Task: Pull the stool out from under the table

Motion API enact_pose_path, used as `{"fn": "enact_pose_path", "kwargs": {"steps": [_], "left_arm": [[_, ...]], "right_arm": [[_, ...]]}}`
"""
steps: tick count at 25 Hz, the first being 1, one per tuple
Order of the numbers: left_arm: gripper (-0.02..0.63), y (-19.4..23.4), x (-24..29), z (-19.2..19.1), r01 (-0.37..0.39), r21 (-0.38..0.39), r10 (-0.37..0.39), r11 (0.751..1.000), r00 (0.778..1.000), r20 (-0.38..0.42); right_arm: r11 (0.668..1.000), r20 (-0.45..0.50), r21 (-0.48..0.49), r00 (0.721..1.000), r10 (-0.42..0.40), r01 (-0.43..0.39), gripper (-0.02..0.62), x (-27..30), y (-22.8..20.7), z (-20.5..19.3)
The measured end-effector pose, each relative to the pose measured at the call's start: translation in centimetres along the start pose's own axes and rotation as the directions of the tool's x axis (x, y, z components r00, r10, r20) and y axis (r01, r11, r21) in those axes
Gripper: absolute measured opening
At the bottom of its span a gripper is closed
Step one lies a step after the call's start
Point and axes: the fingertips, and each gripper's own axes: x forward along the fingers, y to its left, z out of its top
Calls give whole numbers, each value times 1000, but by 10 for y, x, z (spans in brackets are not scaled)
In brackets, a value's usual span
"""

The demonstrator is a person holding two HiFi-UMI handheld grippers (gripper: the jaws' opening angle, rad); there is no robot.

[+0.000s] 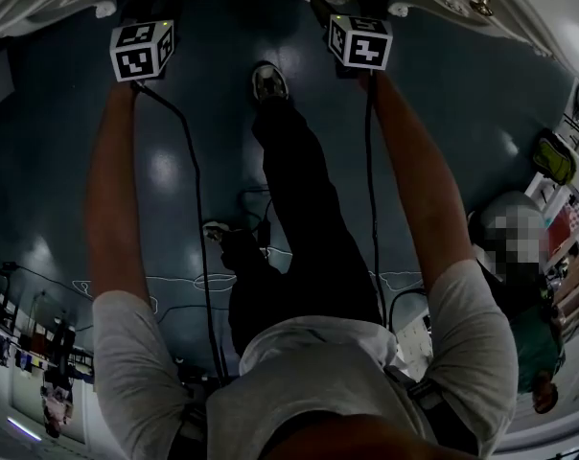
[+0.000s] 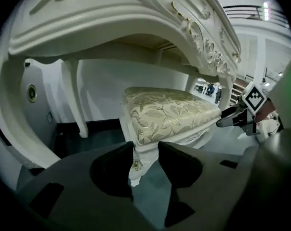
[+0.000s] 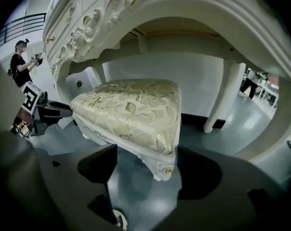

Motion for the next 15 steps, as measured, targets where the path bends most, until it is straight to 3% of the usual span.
{"fn": "enact_pose_path", "kwargs": {"steps": [4,5,7,8,10,12,13,15], "left_arm": [[186,6,1,-1,85,5,-85,996,996,-1],[213,9,2,-1,94,-14,-94,995,996,-4],[252,13,4,-3,129,-130,-130,983,992,0],[252,14,6,-7,156,-213,-158,965,987,7],[238,10,7,-13,222,-372,-229,901,973,28],[155,4,7,-13,291,-488,-300,823,952,62],[133,2,7,-12,313,-514,-320,799,944,78],[133,0,7,-10,323,-500,-324,803,942,88]], "right_arm": [[1000,-3,24,1000,17,-17,382,4,0,2],[999,-1,25,1000,23,-23,382,4,0,2],[999,3,30,999,41,-41,382,5,-1,2],[998,2,34,999,52,-52,382,5,-1,2],[997,-4,40,997,73,-73,382,5,-1,2],[994,-1,55,996,94,-94,380,5,-1,2],[992,5,70,995,104,-104,380,5,-1,3],[989,17,95,993,115,-116,380,5,-3,4]]}}
